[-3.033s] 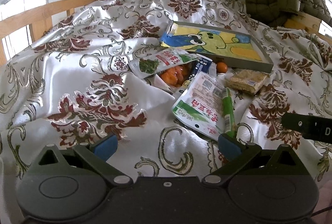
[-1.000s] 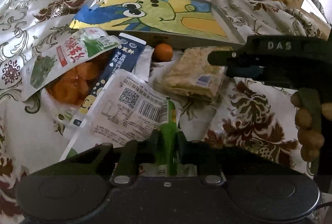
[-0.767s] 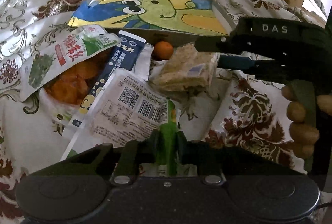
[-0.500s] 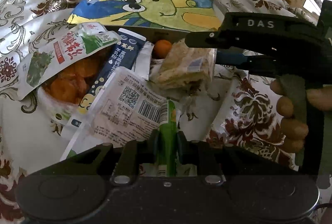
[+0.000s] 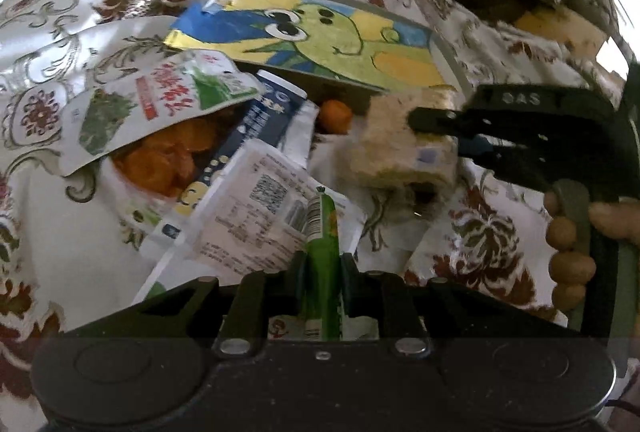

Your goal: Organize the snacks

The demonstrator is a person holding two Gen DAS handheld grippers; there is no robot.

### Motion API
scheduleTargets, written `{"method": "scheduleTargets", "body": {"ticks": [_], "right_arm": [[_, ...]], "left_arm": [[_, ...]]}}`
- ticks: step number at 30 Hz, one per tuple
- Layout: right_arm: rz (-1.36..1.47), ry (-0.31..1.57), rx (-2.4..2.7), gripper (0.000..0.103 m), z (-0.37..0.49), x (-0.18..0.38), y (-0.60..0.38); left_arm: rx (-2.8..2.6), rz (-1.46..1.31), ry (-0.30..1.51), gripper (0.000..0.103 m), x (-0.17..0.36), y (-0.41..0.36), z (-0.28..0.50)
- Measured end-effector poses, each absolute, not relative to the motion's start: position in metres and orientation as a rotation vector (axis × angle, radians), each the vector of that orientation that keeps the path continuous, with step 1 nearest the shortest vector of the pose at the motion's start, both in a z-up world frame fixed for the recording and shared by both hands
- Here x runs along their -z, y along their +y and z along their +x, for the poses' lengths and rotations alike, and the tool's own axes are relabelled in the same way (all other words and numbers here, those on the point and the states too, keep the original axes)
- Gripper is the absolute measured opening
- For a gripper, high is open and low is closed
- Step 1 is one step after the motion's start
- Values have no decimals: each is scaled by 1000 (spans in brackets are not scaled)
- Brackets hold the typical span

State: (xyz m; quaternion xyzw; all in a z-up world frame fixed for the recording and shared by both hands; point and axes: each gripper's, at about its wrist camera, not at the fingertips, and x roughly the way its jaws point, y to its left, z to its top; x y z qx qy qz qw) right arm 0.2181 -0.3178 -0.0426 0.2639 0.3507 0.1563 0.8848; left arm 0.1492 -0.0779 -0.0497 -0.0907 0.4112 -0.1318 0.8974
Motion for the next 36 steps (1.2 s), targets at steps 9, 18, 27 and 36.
{"method": "scheduleTargets", "body": {"ticks": [9, 18, 27, 36], "right_arm": [[502, 723, -293, 30, 211, 30, -327], [215, 634, -356, 30, 195, 12, -292], [-93, 579, -389, 43, 179, 19, -238], [-63, 618, -432, 50, 170, 20, -241]], "left_arm": [[267, -215, 793, 18, 26, -79, 148], [258, -210, 776, 18, 20, -80, 148], [231, -227, 778, 18, 23, -71, 150], [203, -251, 787, 18, 28, -58, 152]]}}
